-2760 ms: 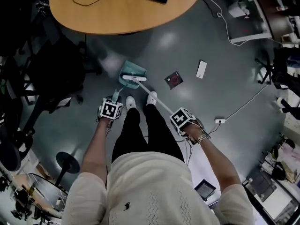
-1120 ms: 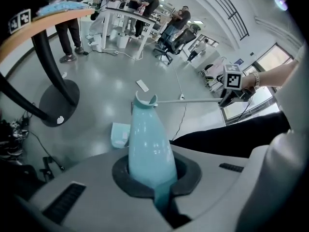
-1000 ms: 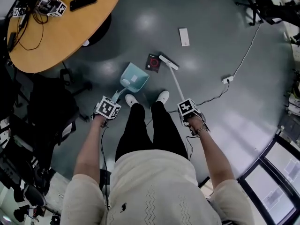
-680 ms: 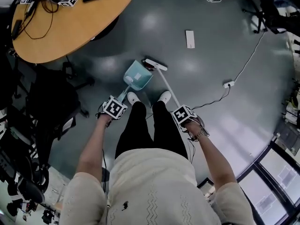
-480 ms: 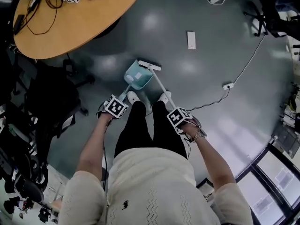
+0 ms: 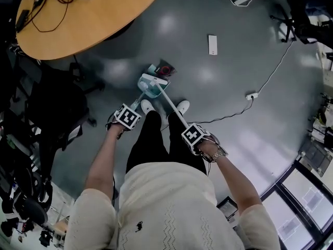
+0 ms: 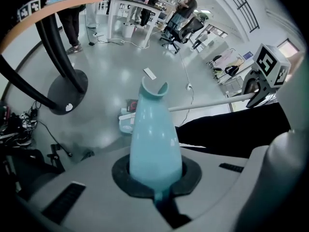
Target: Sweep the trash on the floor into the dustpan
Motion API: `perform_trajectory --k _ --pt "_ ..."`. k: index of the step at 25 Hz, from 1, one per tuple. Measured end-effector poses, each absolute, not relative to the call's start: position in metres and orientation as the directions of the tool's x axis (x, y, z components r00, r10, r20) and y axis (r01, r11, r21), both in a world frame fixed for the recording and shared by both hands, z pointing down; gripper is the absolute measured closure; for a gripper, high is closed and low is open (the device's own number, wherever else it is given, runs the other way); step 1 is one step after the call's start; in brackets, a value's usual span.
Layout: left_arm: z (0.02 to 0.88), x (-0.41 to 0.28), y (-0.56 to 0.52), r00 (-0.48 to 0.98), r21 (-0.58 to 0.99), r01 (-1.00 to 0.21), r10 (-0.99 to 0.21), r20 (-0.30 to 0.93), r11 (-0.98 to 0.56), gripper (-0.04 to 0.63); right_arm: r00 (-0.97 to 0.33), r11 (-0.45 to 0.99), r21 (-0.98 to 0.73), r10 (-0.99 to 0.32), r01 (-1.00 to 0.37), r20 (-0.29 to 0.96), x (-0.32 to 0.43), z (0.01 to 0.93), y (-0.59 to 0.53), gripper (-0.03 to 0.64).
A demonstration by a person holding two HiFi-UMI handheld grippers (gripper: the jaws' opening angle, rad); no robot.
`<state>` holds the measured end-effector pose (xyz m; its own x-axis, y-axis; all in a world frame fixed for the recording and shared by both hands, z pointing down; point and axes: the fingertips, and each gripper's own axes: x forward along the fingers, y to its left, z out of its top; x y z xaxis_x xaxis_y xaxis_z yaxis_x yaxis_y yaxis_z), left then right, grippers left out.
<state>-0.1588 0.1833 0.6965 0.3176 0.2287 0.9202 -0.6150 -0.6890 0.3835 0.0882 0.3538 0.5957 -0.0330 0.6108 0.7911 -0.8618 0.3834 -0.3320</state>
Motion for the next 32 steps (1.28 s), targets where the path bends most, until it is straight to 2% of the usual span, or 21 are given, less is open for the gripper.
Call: perform_trajectory --k 6,11,14,19,24,29,32 --pt "0.702 -0.166 0.178 0.301 0.346 -0.648 0.189 0.935 -0.678 0.586 -0.149 0.202 -0.348 0.633 -0.916 0.759 0.106 0.564 0.362 0.515" --pt "0.698 -0.175 0.17 0.281 0.309 -0.696 0.151 0.948 -0.648 0.586 -0.393 -0.127 -0.396 0.571 -0.91 0.72 0.118 0.551 0.359 0.52" --pt "0.693 -0.174 0.166 0.331 0.334 -0.759 0.111 0.937 -0.558 0.586 -0.457 -0.224 -0.401 0.507 -0.888 0.731 0.129 0.543 0.34 0.52" --pt "0.69 -0.165 0.171 0.396 0.389 -0.827 0.071 0.916 -0.406 0.586 -0.338 -0.123 -0.319 0.466 -0.94 0.818 0.182 0.55 0.265 0.52" --pt "0.692 -0.133 0.177 0.372 0.361 -0.842 0.054 0.927 -0.4 0.586 -0.178 0.02 -0.209 0.444 -0.978 0.878 0.254 0.567 0.155 0.52" --pt "0.688 -0.11 0.172 0.305 0.311 -0.877 0.075 0.949 -0.367 0.586 -0.125 0.08 -0.173 0.415 -0.982 0.901 0.323 0.587 0.046 0.52" --pt "0.686 -0.079 0.171 0.364 0.366 -0.895 0.055 0.93 -0.254 0.586 -0.045 0.175 -0.128 0.413 -0.976 0.909 0.365 0.609 -0.009 0.52"
